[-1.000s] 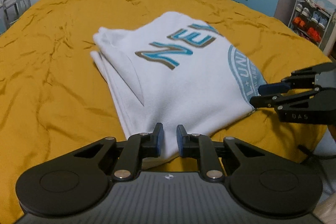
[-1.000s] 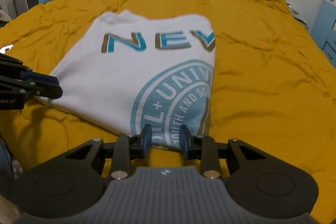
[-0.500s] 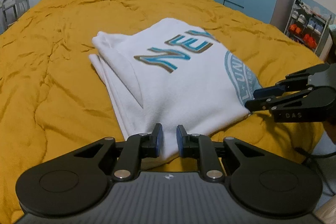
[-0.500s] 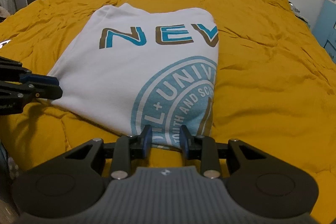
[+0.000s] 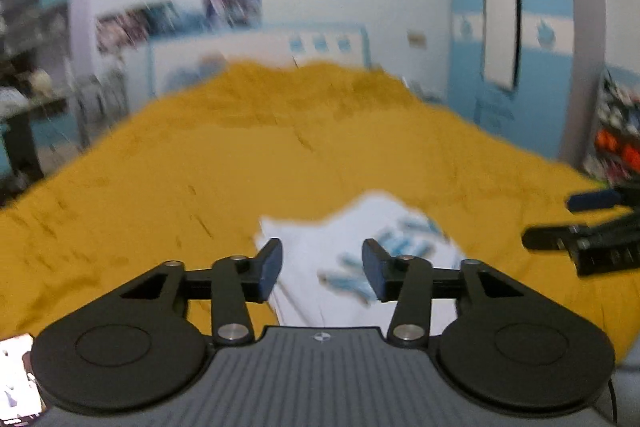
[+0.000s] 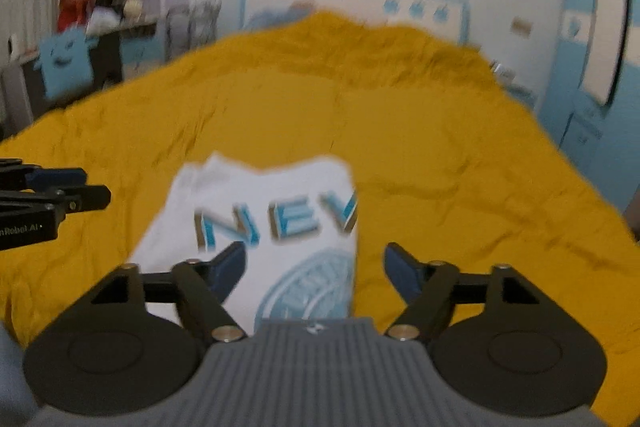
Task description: Fold small clothes
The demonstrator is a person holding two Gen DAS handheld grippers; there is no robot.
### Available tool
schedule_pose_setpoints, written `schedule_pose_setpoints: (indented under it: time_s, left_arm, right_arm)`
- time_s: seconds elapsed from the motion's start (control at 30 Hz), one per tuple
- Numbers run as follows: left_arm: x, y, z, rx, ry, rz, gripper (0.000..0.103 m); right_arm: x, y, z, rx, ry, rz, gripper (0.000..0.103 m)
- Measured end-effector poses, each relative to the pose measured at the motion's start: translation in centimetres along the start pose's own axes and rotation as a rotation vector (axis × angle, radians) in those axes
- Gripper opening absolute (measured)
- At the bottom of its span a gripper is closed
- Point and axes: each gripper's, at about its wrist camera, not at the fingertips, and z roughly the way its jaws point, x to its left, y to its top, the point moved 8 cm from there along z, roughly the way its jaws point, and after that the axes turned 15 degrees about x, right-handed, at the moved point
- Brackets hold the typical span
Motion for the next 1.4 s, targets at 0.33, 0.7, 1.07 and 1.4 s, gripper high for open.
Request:
schedule_pose_setpoints:
  time_s: [0.33,0.7,1.07,1.4]
  left_arm:
    - [-2.7,-0.1,-3.8,-0.11,0.039,-0.013,0.103]
    - [-3.0,-4.7,-3.3,0.032,0.087,-0.015,0.103]
    - [-2.1,-8.8,-0.7,0.234,0.072,-0.043,0.103]
    - [-2.5,-9.4,-0.3,0.26,0.081,-0.046,0.103]
  right_arm:
    - [2.9,-1.8,-6.0,-0.151,0.042,-0.012,0.082]
    - [3.4,-6.8,-4.5,0.018,0.023,0.081,0.082]
    - [4.2,-8.7,-1.3,0.123,0.026,0.08,0.082]
    - [4.6,-9.8,-0.5,0.169,0.03,0.079,0.082]
